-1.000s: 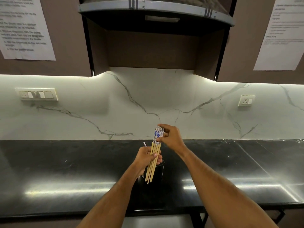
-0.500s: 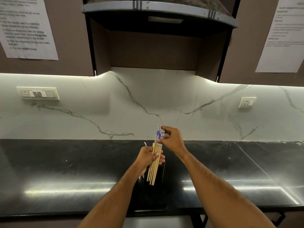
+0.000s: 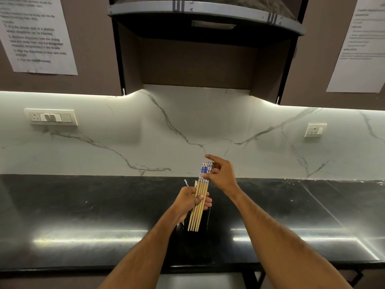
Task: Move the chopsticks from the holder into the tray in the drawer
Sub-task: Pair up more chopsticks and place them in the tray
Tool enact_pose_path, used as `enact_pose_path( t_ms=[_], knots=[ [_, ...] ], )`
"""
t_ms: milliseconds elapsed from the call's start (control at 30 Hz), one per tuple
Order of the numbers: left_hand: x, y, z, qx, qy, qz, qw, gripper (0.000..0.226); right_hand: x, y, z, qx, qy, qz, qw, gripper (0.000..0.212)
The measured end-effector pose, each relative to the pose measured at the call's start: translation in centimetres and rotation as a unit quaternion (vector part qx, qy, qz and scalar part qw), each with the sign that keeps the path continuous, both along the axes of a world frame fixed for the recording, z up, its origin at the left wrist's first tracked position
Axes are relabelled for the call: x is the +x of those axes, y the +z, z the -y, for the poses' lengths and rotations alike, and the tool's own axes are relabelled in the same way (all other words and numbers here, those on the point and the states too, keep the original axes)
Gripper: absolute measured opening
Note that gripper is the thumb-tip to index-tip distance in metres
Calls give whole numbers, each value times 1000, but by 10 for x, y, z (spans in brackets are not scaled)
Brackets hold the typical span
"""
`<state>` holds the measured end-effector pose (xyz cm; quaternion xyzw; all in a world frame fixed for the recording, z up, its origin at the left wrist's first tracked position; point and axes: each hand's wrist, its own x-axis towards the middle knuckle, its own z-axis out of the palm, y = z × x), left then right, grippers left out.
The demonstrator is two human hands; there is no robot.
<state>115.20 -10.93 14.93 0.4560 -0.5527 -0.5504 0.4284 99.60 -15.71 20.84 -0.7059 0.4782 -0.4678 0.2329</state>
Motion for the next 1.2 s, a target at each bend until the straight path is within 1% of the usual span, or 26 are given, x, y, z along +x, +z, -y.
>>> enact_pose_path(
  t_ms=[200, 567, 733, 900, 1033, 1100, 1200],
  knots=[
    [0, -1, 0, 2, -6, 11, 1000, 24, -1, -2, 2, -3, 0, -14, 1000, 58],
    [-1, -7, 0, 0, -2, 33, 999, 22, 0, -10, 0, 8, 0, 16, 1000, 55],
    [-1, -10, -1, -5, -1, 51, 999, 21, 7, -17, -3, 28, -16, 70, 997, 50],
    [5, -14, -5, 3, -6, 51, 999, 21, 9, -25, -9, 68, -49, 128, 988, 58],
    [13, -21, -8, 15, -16, 51, 998, 22, 10, -36, -14, 105, -76, 181, 975, 56],
    [16, -25, -8, 22, -20, 69, 997, 22, 11, -45, -15, 120, -90, 202, 968, 56],
    [18, -32, -8, 33, -23, 119, 992, 19, 12, -59, -21, 143, -102, 240, 955, 53]
  ],
)
